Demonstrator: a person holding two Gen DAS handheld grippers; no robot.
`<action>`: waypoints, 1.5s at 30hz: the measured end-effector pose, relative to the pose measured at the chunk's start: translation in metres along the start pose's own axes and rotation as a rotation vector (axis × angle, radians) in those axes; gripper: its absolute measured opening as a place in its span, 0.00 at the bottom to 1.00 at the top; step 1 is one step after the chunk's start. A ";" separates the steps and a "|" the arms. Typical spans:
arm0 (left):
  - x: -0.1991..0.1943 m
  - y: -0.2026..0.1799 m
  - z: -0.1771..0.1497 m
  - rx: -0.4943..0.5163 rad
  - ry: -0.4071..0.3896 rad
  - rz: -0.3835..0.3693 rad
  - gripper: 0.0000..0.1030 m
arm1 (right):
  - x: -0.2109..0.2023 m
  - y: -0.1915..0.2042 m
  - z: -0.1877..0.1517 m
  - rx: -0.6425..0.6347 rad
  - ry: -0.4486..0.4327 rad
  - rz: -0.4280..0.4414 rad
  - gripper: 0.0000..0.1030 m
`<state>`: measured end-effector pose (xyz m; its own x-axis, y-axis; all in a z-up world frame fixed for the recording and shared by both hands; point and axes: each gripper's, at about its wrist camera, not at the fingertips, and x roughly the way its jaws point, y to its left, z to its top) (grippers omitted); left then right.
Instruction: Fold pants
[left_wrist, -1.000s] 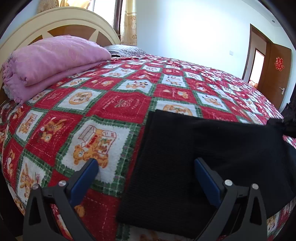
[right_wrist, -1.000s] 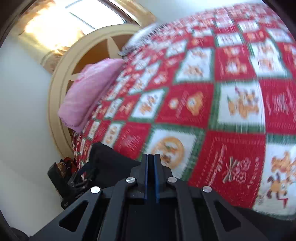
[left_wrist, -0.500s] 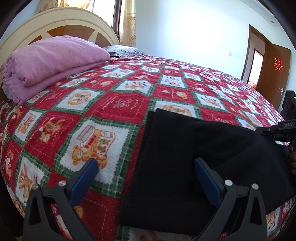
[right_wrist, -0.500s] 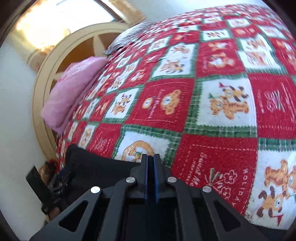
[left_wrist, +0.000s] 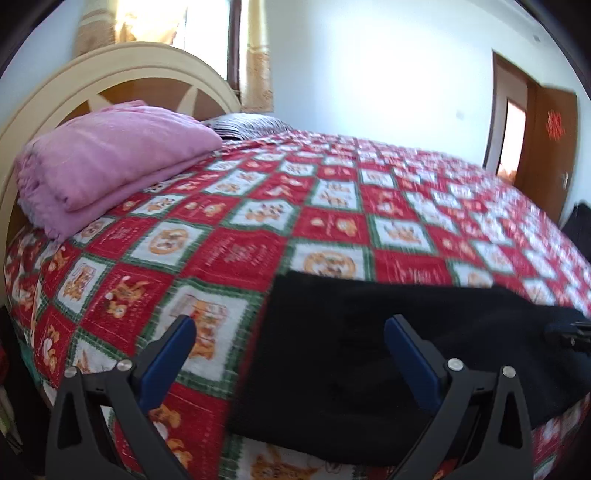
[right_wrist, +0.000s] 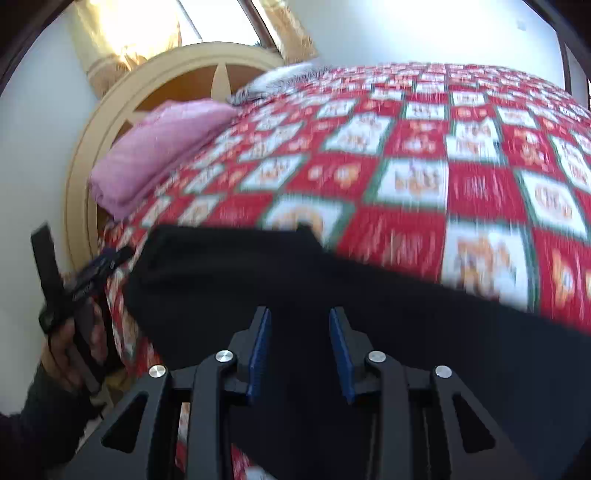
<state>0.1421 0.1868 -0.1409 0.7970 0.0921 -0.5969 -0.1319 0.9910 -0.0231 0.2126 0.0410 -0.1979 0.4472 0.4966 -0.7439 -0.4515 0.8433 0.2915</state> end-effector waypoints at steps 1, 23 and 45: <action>0.007 -0.003 -0.005 0.012 0.025 0.010 1.00 | 0.006 -0.001 -0.009 -0.009 0.022 -0.004 0.40; 0.000 -0.090 -0.008 0.122 0.053 -0.088 1.00 | -0.298 -0.211 -0.100 0.432 -0.388 -0.490 0.40; 0.014 -0.099 -0.025 0.093 0.092 -0.082 1.00 | -0.377 -0.282 -0.192 0.779 -0.425 -0.565 0.40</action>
<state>0.1516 0.0871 -0.1665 0.7450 0.0054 -0.6670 -0.0097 0.9999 -0.0028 0.0227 -0.4231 -0.1154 0.7402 -0.1059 -0.6640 0.4608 0.7990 0.3863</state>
